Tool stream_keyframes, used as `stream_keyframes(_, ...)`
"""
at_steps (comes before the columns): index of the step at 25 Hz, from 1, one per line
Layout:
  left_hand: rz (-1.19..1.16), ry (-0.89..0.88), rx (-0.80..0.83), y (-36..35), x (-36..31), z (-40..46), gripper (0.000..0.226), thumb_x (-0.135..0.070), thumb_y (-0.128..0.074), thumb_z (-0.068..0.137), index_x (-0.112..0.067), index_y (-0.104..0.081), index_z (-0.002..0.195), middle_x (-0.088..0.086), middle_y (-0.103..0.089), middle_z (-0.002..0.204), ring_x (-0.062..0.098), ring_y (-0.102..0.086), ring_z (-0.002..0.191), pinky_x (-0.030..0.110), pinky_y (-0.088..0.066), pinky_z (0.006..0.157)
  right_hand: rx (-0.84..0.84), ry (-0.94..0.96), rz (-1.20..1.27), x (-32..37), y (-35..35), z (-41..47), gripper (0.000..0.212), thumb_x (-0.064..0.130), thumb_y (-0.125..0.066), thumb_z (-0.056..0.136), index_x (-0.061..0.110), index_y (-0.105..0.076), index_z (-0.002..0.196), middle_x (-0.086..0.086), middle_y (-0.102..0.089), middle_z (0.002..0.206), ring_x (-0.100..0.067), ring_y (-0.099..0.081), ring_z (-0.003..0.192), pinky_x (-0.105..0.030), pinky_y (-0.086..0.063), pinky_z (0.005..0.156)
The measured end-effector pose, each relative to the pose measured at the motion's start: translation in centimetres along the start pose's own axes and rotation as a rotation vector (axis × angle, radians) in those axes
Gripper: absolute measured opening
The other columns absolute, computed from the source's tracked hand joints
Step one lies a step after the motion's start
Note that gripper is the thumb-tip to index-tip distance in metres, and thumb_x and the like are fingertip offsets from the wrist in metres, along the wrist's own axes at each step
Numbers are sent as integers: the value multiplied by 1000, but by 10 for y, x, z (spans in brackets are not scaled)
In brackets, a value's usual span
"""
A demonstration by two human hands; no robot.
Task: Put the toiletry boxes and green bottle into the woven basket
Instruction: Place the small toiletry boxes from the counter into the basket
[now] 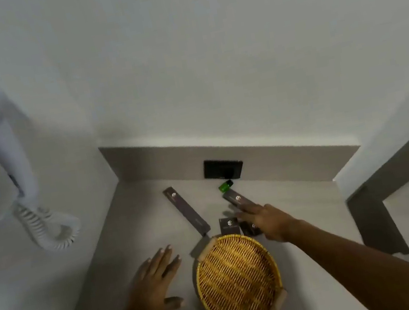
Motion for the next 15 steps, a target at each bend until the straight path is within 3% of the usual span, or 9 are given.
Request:
stream_keyframes(2,-25,-40,-6,-13,-6,7,105,-95,-38,78,-19,-47,151,15,-43,158,35,-44,143,44,-25,117,29,101,-73,4,-1,28,80,23,-66,87,32,-18,151,-3,-9,163,-30,-18,146,-45,-25,115)
stream_keyframes(4,-15,-42,19,-20,-14,11,112,-99,-35,76,-18,-41,154,17,-37,161,37,-39,145,49,-25,120,115,173,-197,10,-8,52,70,34,-57,93,32,-18,151,-4,-7,163,-29,-10,148,-48,-12,121)
stream_keyframes(7,-46,-53,49,-30,-20,16,122,-102,-38,70,-19,-32,158,19,-24,165,40,-25,150,56,-16,121,254,173,-293,15,-36,69,60,36,-51,96,31,-23,149,-6,-6,163,-33,-17,146,-55,-16,119)
stream_keyframes(10,-108,-44,92,-30,-19,21,128,-103,-42,64,-23,-18,161,15,-4,170,37,-4,156,55,2,121,213,145,-267,12,-36,77,56,34,-53,95,28,-31,147,-7,-11,162,-36,-20,145,-52,-19,118)
stream_keyframes(15,-138,-60,65,-43,-16,25,129,-105,-38,63,-26,-17,162,12,0,172,34,2,157,54,3,123,230,136,-163,6,-42,82,65,35,-61,90,22,-31,147,-8,-17,160,-37,-28,140,-50,-29,114)
Point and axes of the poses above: each hand's wrist, its own z-axis towards the middle knuckle, its own y-axis out of the back of the hand, x = y × z, the point moved 5 cm from there along z, towards the middle knuckle
